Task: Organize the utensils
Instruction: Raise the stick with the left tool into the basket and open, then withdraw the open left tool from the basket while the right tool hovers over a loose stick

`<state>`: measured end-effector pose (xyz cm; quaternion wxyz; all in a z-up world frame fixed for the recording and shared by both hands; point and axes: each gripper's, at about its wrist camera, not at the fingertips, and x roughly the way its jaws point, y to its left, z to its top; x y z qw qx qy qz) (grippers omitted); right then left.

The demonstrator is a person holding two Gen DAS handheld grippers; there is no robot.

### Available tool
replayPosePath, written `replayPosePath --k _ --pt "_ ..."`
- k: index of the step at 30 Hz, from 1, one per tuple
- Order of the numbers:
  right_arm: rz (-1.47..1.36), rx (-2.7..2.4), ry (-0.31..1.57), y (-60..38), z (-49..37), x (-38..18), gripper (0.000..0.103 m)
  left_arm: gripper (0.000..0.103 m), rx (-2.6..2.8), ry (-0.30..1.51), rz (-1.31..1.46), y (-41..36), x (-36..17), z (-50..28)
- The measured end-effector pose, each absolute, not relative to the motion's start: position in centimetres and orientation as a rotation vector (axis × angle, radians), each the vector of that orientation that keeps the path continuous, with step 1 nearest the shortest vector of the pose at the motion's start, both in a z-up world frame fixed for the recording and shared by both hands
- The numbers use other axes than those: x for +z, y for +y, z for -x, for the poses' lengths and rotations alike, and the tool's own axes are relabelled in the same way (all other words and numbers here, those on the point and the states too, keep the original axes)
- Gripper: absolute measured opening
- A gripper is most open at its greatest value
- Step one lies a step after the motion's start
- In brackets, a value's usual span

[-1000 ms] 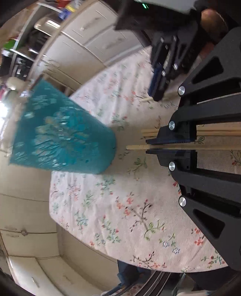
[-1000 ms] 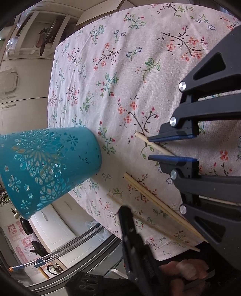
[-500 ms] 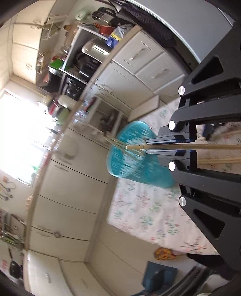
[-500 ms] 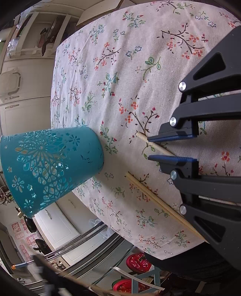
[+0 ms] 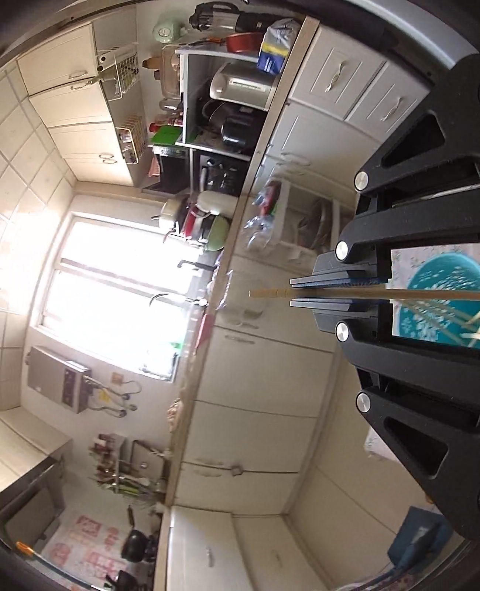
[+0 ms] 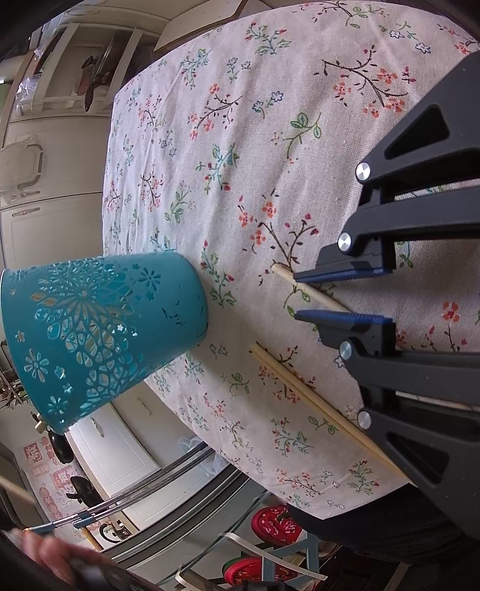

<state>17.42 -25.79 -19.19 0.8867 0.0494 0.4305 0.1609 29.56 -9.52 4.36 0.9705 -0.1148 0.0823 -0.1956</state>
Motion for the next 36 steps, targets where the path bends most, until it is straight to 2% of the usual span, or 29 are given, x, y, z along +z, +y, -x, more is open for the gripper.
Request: replayPosePath --k 16,28,31,33,36 --pt "-0.13 0.347 0.895 -26.1 -17.5 -19.3 0.016 0.005 -0.279 0.197 0.224 -10.3 -0.6 -34.7" --pt "-0.13 0.348 0.894 -26.1 -17.6 -19.3 0.016 0.007 -0.287 0.298 0.142 -10.1 -3.2 -33.3" --pt "-0.126 0.347 0.893 -26.1 -17.5 -19.3 0.016 0.02 -0.268 0.306 0.143 -8.3 -3.6 -31.4" --pt "-0.123 0.346 0.892 -26.0 -17.5 -19.3 0.016 0.034 -0.248 0.311 0.15 -6.8 -4.1 -30.0" --pt "-0.12 0.342 0.892 -26.0 -17.5 -19.2 0.016 0.042 -0.218 0.343 0.166 -4.3 -5.4 -27.9"
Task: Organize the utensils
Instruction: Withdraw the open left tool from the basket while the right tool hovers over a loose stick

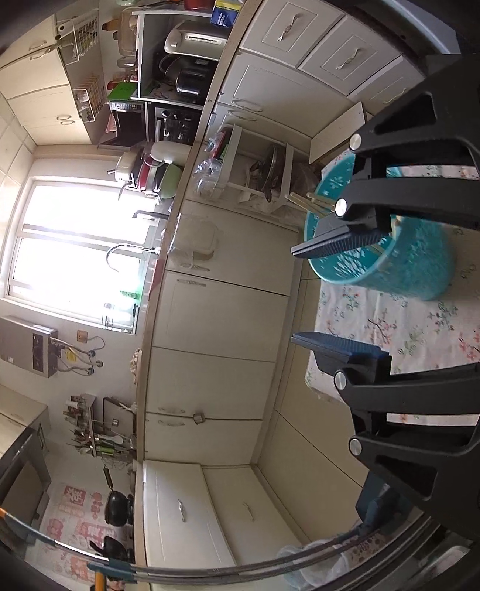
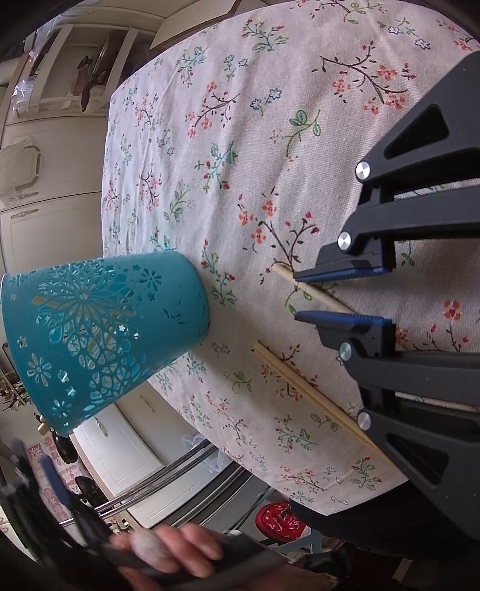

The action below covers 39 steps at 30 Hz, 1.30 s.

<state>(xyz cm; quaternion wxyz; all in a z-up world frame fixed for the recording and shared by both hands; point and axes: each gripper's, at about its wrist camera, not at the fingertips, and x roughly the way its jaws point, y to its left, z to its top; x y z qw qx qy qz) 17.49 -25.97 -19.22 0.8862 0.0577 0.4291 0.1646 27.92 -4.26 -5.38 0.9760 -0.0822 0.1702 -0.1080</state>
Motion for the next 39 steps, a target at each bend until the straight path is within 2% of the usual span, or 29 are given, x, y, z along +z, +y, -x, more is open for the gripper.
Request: replayPosePath --k 6,12,18,23,25,27,29,30,31,33,36,39 --pt "-0.106 0.306 0.897 -25.4 -17.1 -19.2 0.016 0.049 -0.173 0.468 0.197 0.1 -9.6 -24.8" --pt "-0.06 0.178 0.929 -23.5 -17.3 -18.9 0.016 0.05 -0.163 0.577 0.223 1.9 -13.5 -23.2" --pt "0.215 0.322 0.976 -20.6 -18.1 -18.7 0.015 0.05 -0.191 0.587 0.213 2.0 -14.2 -22.0" --pt "0.285 0.439 1.052 -21.7 -19.1 -18.4 0.015 0.05 -0.204 0.594 0.216 1.3 -13.8 -21.9" --pt "0.242 0.392 1.067 -22.1 -19.4 -18.5 0.018 0.051 -0.209 0.605 0.216 1.1 -14.1 -21.9" --pt "0.185 0.367 1.064 -22.0 -19.3 -18.5 0.034 0.051 -0.212 0.616 0.211 0.7 -14.2 -22.0" --pt "0.168 0.33 1.05 -21.2 -18.8 -18.6 0.041 0.051 -0.217 0.627 0.205 0.4 -14.4 -21.9" --pt "0.179 0.302 1.037 -20.6 -18.6 -18.8 0.042 0.051 -0.22 0.631 0.202 0.2 -14.5 -21.8" --pt "0.189 0.295 1.024 -20.0 -18.3 -18.8 0.04 0.051 -0.223 0.634 0.199 0.1 -14.6 -21.7" --pt "0.207 0.34 1.014 -19.7 -18.0 -18.7 0.028 0.051 -0.227 0.639 0.197 -0.1 -14.6 -21.6" --pt "0.236 0.406 1.036 -19.6 -18.3 -18.6 0.016 0.051 -0.229 0.639 0.198 -0.2 -14.6 -21.5" --pt "0.246 0.41 1.054 -20.3 -18.7 -18.5 0.015 0.051 -0.225 0.641 0.206 0.1 -14.7 -21.5"
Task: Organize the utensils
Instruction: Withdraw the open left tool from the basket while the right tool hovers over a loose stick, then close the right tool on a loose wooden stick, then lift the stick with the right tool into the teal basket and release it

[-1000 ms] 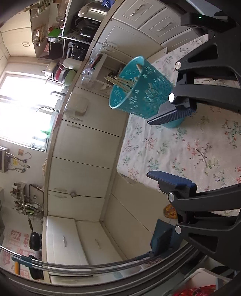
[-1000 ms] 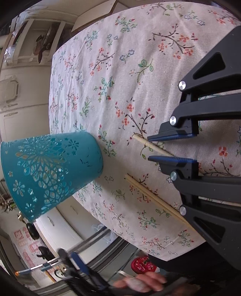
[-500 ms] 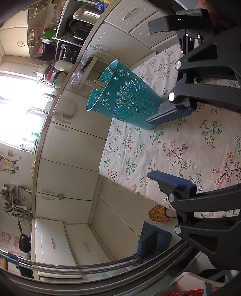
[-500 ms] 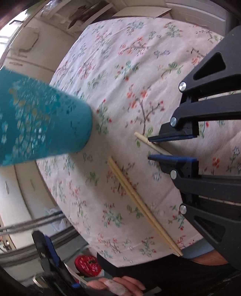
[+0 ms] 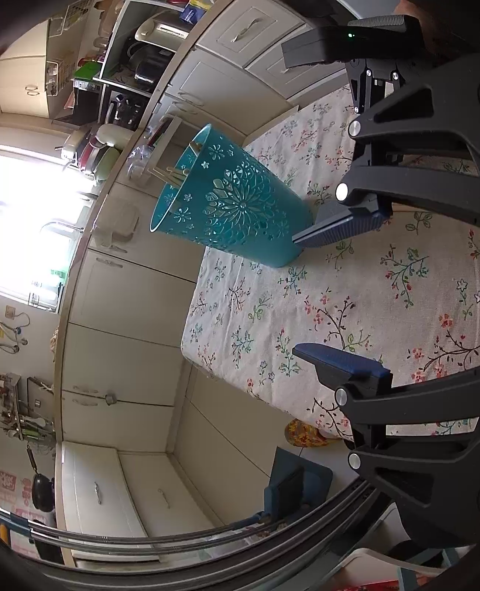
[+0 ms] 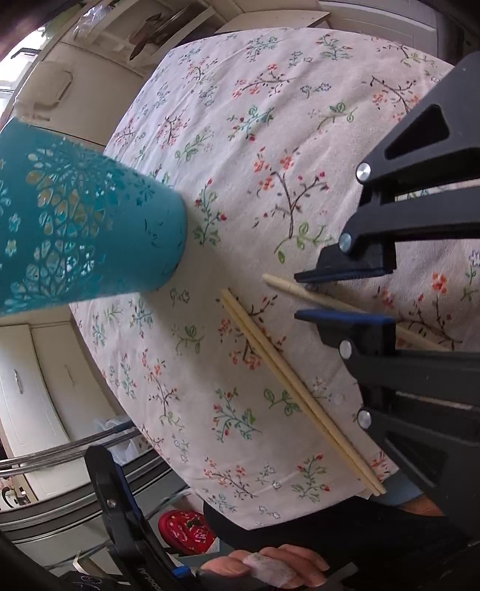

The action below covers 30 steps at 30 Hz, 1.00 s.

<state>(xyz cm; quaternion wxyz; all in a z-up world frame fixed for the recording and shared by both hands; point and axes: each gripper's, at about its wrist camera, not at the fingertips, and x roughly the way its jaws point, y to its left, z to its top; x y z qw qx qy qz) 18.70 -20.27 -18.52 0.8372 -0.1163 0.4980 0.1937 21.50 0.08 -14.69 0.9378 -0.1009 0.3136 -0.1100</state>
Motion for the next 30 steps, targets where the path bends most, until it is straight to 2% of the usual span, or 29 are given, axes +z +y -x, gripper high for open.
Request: replayPosePath --k 4,6,9,14,22,30 --pt "0.235 0.383 1.044 -20.3 -18.6 -18.7 0.015 0.051 -0.22 0.656 0.21 0.1 -15.1 -21.7" --pt "0.248 0.375 1.034 -20.0 -18.4 -18.6 0.009 0.051 -0.221 0.662 0.205 0.0 -15.2 -21.7" --pt "0.23 0.378 1.028 -19.7 -17.9 -18.6 0.006 0.052 -0.228 0.662 0.196 -0.3 -15.0 -21.5" --pt "-0.002 0.392 0.99 -22.8 -17.7 -17.5 0.006 0.054 -0.226 0.679 0.191 -0.3 -15.3 -21.5" --pt "-0.282 0.412 0.778 -26.9 -17.3 -11.7 0.006 0.054 -0.223 0.692 0.189 -0.3 -15.5 -21.4" --pt "-0.316 0.456 0.517 -27.0 -19.5 -3.0 0.006 0.055 -0.235 0.695 0.18 -0.7 -15.4 -21.1"
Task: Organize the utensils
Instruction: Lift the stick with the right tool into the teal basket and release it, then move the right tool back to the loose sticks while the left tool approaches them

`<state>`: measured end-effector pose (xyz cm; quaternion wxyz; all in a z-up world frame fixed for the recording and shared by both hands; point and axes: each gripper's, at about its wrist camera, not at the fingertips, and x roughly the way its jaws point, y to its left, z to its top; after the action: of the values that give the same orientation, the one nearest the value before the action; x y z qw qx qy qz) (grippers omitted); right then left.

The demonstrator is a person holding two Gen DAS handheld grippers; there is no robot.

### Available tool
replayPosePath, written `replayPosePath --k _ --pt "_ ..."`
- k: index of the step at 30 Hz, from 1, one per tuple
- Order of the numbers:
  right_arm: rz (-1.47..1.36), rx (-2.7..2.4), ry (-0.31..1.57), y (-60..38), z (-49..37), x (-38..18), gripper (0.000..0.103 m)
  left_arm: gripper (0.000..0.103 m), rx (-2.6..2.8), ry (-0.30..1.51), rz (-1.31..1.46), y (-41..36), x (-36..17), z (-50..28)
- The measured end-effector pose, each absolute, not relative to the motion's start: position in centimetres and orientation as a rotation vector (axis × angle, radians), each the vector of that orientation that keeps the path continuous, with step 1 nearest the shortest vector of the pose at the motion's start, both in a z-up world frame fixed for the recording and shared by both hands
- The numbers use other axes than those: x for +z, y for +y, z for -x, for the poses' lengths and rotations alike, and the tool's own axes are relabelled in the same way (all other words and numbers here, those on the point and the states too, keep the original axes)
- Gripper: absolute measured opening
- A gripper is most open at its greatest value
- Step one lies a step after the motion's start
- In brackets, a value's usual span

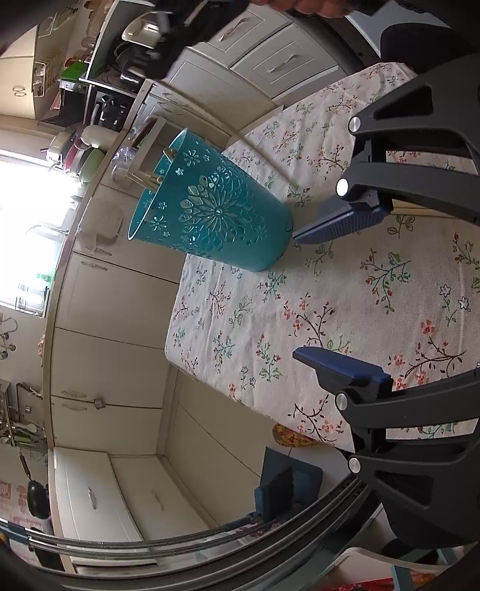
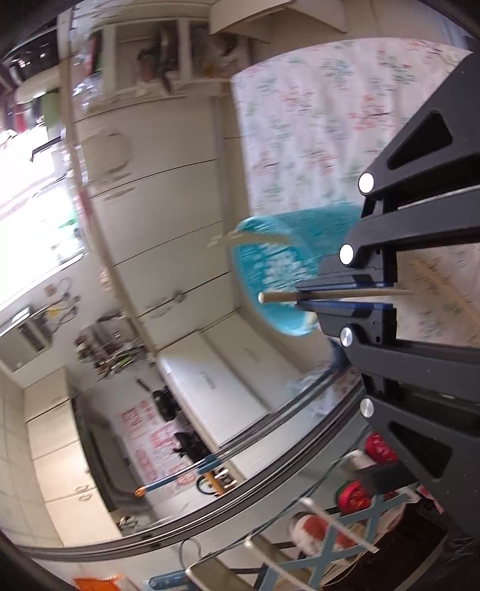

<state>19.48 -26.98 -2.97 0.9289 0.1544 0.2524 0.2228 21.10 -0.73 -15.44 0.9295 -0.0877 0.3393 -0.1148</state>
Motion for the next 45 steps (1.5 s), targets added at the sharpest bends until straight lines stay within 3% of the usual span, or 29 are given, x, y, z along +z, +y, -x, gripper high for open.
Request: replayPosePath --k 9,14,31,36,45 --pt "-0.277 0.451 0.349 -25.6 -23.8 5.1 0.006 0.055 -0.222 0.71 0.205 -0.2 -15.9 -21.4" --pt "-0.244 0.396 0.302 -24.9 -25.1 6.4 0.006 0.055 -0.218 0.71 0.219 0.2 -15.9 -21.6" --pt "-0.132 0.288 0.542 -23.6 -27.6 -2.6 0.006 0.059 -0.206 0.701 0.195 0.0 -15.4 -21.4" --pt "-0.134 0.277 0.54 -23.9 -26.1 -2.8 0.021 0.064 -0.205 0.696 0.181 -0.3 -15.2 -21.1" --pt "-0.134 0.26 0.616 -23.3 -20.0 -6.3 0.03 0.071 -0.198 0.695 0.168 -0.3 -15.0 -20.8"
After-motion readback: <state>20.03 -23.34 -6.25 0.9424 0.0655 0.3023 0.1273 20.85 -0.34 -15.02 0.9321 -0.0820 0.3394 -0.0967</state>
